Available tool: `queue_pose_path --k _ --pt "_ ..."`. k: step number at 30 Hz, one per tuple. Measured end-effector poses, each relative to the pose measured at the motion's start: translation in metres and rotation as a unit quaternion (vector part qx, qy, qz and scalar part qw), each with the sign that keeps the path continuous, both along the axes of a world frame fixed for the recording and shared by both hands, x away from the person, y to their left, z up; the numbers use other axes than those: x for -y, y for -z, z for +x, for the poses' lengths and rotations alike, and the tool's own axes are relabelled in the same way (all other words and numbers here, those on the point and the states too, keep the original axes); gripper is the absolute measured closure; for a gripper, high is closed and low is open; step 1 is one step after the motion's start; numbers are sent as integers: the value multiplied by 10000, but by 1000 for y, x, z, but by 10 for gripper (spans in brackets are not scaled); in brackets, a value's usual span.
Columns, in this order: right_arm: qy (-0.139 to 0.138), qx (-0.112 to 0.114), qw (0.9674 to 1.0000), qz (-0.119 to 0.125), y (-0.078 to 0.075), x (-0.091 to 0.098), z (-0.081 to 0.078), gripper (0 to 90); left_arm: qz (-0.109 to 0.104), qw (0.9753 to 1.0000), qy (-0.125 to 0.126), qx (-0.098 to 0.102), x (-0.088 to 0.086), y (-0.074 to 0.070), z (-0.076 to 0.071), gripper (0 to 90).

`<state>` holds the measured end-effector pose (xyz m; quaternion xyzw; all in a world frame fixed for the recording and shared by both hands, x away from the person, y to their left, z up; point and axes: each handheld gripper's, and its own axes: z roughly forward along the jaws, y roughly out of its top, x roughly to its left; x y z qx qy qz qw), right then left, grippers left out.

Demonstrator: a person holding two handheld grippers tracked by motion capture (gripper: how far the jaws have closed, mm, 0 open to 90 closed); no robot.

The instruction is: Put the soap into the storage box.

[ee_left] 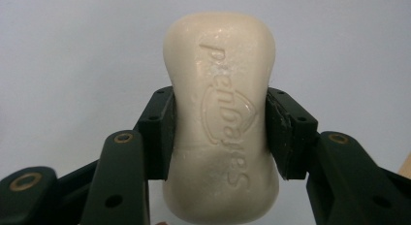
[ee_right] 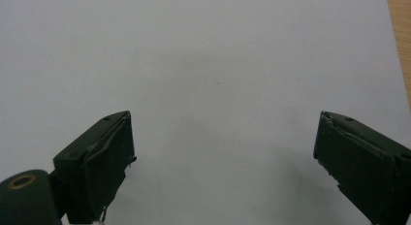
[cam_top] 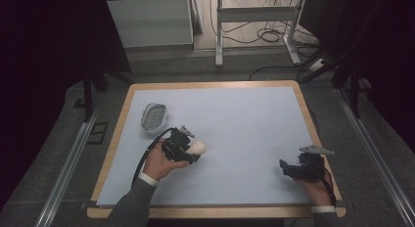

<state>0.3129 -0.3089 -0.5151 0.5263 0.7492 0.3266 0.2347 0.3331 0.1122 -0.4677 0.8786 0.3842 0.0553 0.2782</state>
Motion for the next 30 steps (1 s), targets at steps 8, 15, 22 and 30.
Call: queue_pose_path --k 8,15,22,30 --pt "8 -6 10000 -4 0 0 0 71 21 9999 -88 51 -9 -5 3 496" --pt "22 -15 10000 5 0 0 0 71 21 9998 -191 58 -18 -9 6 496" --pt "26 -41 10000 0 0 1 0 71 -18 9994 -329 72 -28 -11 10 496" --pt "46 -41 10000 -1 1 1 0 71 -56 9991 -411 99 -37 -16 15 496"
